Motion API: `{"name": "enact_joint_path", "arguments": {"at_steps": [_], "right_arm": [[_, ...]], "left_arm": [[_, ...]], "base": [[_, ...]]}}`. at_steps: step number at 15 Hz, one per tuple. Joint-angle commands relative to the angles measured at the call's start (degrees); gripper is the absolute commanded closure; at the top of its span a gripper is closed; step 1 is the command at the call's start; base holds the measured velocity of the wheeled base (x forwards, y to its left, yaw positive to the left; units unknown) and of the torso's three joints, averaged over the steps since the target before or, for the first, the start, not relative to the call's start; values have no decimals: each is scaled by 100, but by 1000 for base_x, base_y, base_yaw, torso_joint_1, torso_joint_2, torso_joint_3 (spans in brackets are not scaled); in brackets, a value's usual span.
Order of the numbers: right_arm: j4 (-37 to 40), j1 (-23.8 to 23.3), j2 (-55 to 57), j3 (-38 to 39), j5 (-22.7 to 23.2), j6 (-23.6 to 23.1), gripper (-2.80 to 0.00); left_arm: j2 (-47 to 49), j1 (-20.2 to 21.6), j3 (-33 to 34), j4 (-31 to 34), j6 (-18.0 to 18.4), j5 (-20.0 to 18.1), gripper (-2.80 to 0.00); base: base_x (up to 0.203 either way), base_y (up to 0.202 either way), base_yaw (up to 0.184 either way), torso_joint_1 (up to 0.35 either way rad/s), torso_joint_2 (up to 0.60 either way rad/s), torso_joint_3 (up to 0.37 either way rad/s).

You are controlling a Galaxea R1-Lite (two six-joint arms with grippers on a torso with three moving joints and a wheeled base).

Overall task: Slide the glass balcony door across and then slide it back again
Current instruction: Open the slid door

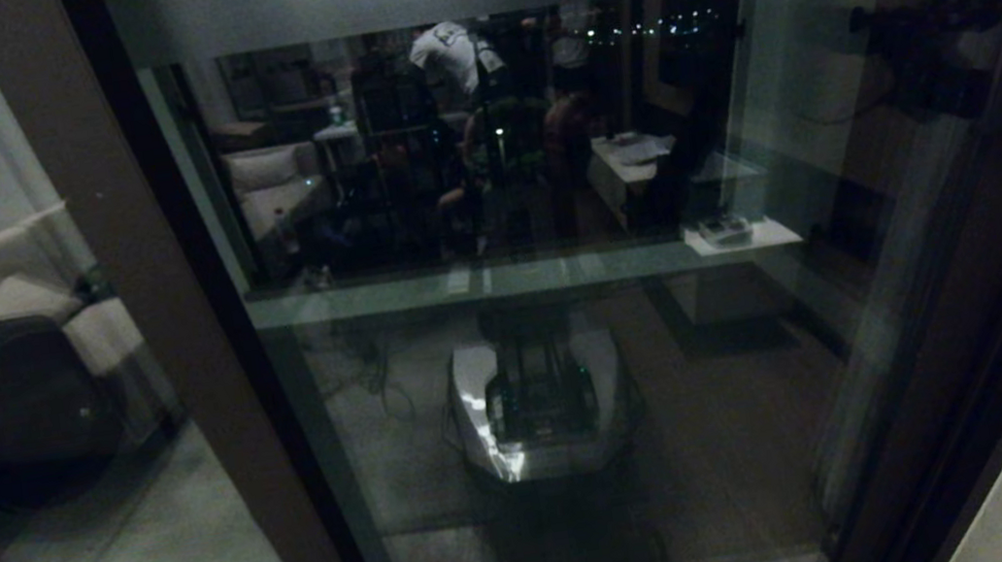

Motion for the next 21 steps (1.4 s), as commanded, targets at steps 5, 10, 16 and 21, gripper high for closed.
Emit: {"name": "enact_joint_path", "arguments": {"at_steps": [5, 10, 16, 21], "right_arm": [[21, 57, -24, 75, 51, -7, -280], [20, 111, -50, 138, 60, -9, -280], [14, 163, -59, 155, 69, -7, -280], [14, 198, -50, 155, 60, -7, -280]], "left_arm": [[-1, 1, -1, 3, -2, 4, 0], [-1, 1, -1, 3, -2, 4, 0], [-1, 1, -1, 3, -2, 4, 0], [-1, 1, -1, 12, -2, 4, 0]], "base": [[0, 0, 0, 0, 0, 0], [0, 0, 0, 0, 0, 0], [0, 0, 0, 0, 0, 0], [0, 0, 0, 0, 0, 0]]}}
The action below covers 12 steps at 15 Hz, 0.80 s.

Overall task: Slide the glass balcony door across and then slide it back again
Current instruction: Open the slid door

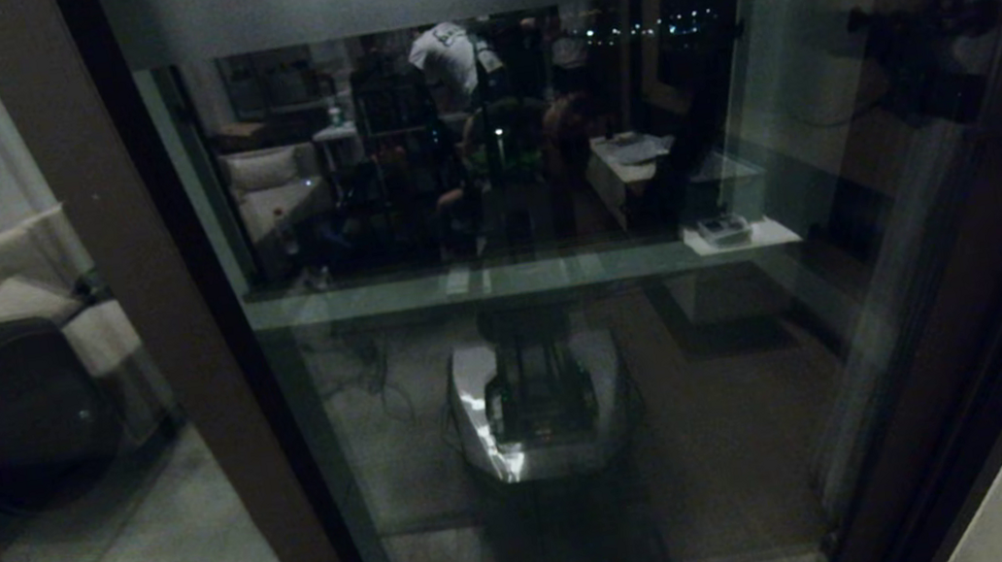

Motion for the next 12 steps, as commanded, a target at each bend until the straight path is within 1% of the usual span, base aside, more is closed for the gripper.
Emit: {"name": "enact_joint_path", "arguments": {"at_steps": [1, 12], "right_arm": [[9, 16, 1, -6, 35, -5, -280], [9, 114, 1, 47, 35, -5, -280]], "left_arm": [[-1, 1, -1, 2, 2, 2, 0], [-1, 1, -1, 2, 2, 2, 0]], "base": [[0, 0, 0, 0, 0, 0], [0, 0, 0, 0, 0, 0]]}}
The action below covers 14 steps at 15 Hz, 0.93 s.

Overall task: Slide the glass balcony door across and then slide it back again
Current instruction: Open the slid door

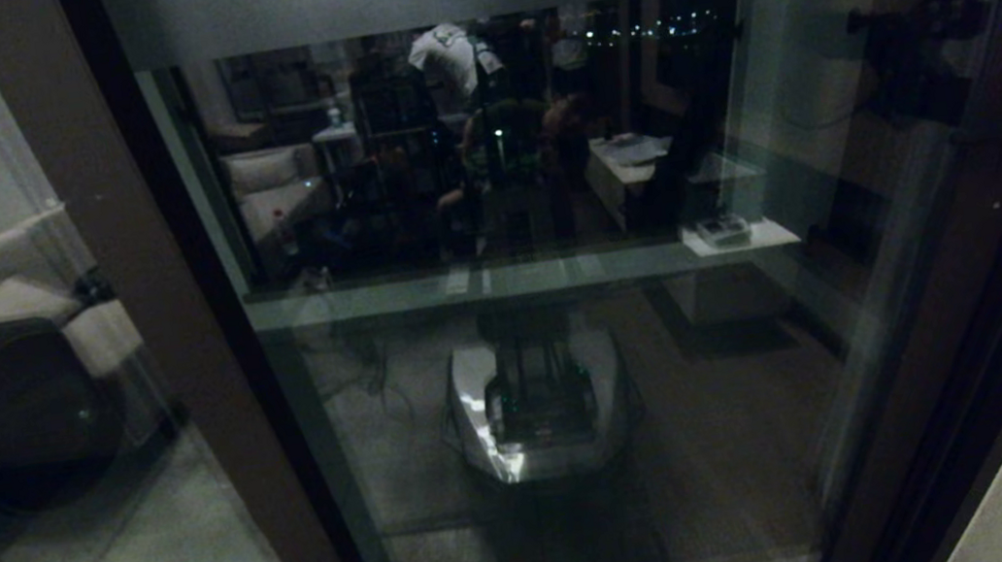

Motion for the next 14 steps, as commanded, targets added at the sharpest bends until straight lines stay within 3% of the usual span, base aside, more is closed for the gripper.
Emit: {"name": "enact_joint_path", "arguments": {"at_steps": [1, 9, 14], "right_arm": [[-12, -4, 4, 9, -8, -9, -280], [-19, 39, -5, 44, -8, -13, -280], [-13, -251, -292, 140, 60, -18, -280]], "left_arm": [[-1, 1, -1, 12, 1, 2, 0], [-1, 1, -1, 3, 1, 2, 0], [-1, 1, -1, 3, 1, 2, 0]], "base": [[0, 0, 0, 0, 0, 0], [0, 0, 0, 0, 0, 0], [0, 0, 0, 0, 0, 0]]}}
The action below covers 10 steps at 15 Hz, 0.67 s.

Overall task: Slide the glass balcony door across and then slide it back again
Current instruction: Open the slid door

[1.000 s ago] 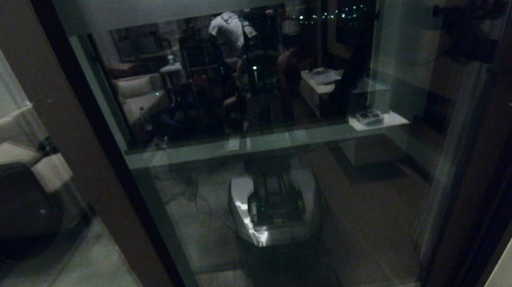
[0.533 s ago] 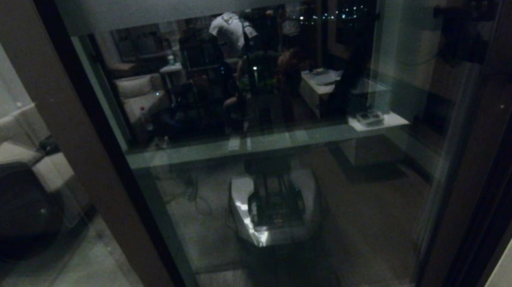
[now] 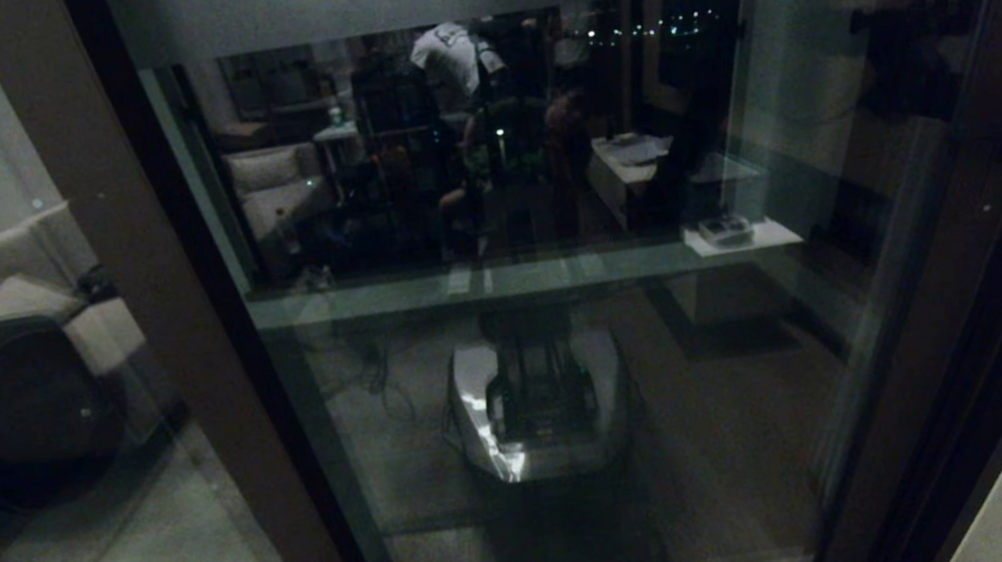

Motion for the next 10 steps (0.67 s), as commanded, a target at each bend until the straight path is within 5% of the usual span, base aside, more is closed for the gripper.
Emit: {"name": "enact_joint_path", "arguments": {"at_steps": [1, 9, 10], "right_arm": [[27, -134, -241, 125, 25, 2, -280], [19, -748, -1348, 896, -6, 95, -280], [19, -863, -1473, 975, 3, 86, 0]], "left_arm": [[-1, 1, -1, 6, 1, 3, 0], [-1, 1, -1, 6, 1, 3, 0], [-1, 1, -1, 6, 1, 3, 0]], "base": [[0, 0, 0, 0, 0, 0], [0, 0, 0, 0, 0, 0], [0, 0, 0, 0, 0, 0]]}}
